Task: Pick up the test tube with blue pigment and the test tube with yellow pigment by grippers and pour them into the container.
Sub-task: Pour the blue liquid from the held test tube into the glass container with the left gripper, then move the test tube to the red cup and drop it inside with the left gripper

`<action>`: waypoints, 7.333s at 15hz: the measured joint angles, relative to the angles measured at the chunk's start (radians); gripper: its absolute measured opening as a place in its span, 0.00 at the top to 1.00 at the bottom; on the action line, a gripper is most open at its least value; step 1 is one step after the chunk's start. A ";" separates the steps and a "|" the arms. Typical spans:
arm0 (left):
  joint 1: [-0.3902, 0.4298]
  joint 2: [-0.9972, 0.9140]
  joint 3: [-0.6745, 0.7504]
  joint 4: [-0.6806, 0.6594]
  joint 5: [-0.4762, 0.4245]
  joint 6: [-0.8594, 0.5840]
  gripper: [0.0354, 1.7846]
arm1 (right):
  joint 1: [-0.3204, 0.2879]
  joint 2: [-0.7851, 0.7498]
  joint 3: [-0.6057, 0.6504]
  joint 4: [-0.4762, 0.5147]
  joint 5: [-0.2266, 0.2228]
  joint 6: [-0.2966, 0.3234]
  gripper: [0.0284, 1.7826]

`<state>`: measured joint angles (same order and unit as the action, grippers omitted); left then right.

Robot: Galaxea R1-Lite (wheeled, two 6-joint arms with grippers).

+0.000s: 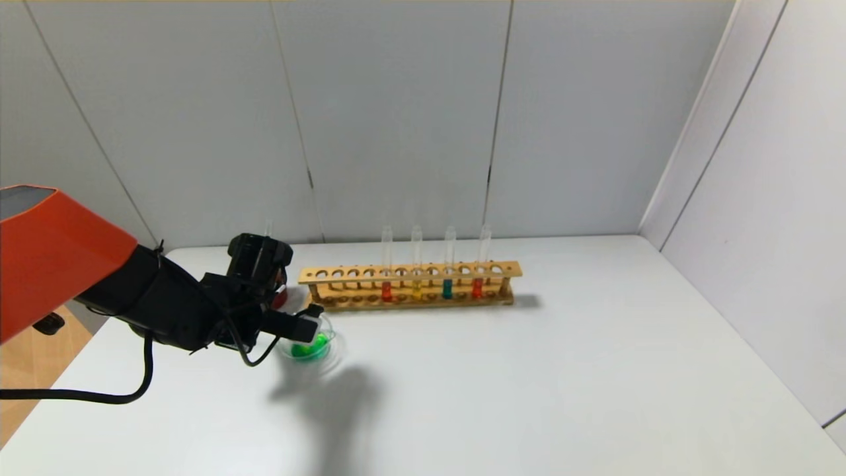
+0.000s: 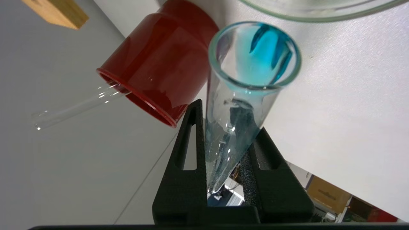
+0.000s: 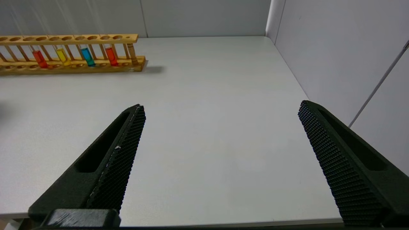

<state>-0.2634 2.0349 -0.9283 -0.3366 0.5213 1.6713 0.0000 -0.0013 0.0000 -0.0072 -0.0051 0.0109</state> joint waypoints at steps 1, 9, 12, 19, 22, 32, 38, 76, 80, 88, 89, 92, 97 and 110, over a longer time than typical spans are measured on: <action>-0.003 -0.002 -0.001 0.000 0.002 0.001 0.82 | 0.000 0.000 0.000 0.000 0.000 0.000 0.02; -0.049 -0.018 -0.009 0.000 0.051 0.049 0.82 | 0.000 0.000 0.000 0.000 0.000 0.000 0.02; -0.057 -0.025 -0.009 0.000 0.067 0.055 0.82 | 0.000 0.000 0.000 0.000 0.000 0.000 0.02; -0.058 -0.013 -0.006 0.000 0.117 0.079 0.82 | 0.000 0.000 0.000 0.000 0.000 0.000 0.02; -0.060 -0.008 -0.010 0.000 0.121 0.098 0.82 | 0.000 0.000 0.000 0.000 0.000 0.000 0.02; -0.067 -0.007 -0.034 0.003 0.181 0.197 0.82 | 0.000 0.000 0.000 0.000 0.000 0.000 0.02; -0.076 -0.003 -0.052 0.009 0.190 0.213 0.82 | 0.000 0.000 0.000 0.000 0.000 0.000 0.02; -0.115 -0.100 -0.027 -0.030 0.184 0.182 0.82 | 0.000 0.000 0.000 0.000 0.000 0.000 0.02; -0.120 -0.190 0.050 -0.036 0.063 -0.185 0.82 | 0.000 0.000 0.000 0.000 0.000 0.000 0.02; -0.102 -0.325 0.057 -0.106 -0.005 -1.139 0.82 | 0.000 0.000 0.000 0.000 0.000 0.000 0.02; -0.077 -0.330 0.040 -0.119 -0.011 -1.232 0.82 | 0.000 0.000 0.000 0.000 0.000 0.000 0.02; -0.019 -0.317 -0.016 -0.123 -0.021 -1.403 0.82 | 0.000 0.000 0.000 0.000 0.000 0.000 0.02; 0.083 -0.232 -0.118 -0.127 -0.213 -1.589 0.82 | 0.000 0.000 0.000 0.000 0.000 0.000 0.02; 0.177 0.061 -0.260 -0.334 -0.321 -1.665 0.82 | 0.000 0.000 0.000 0.000 0.000 0.000 0.02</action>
<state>-0.0860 2.0964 -1.1881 -0.6704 0.2004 0.0066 0.0000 -0.0013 0.0000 -0.0072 -0.0051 0.0109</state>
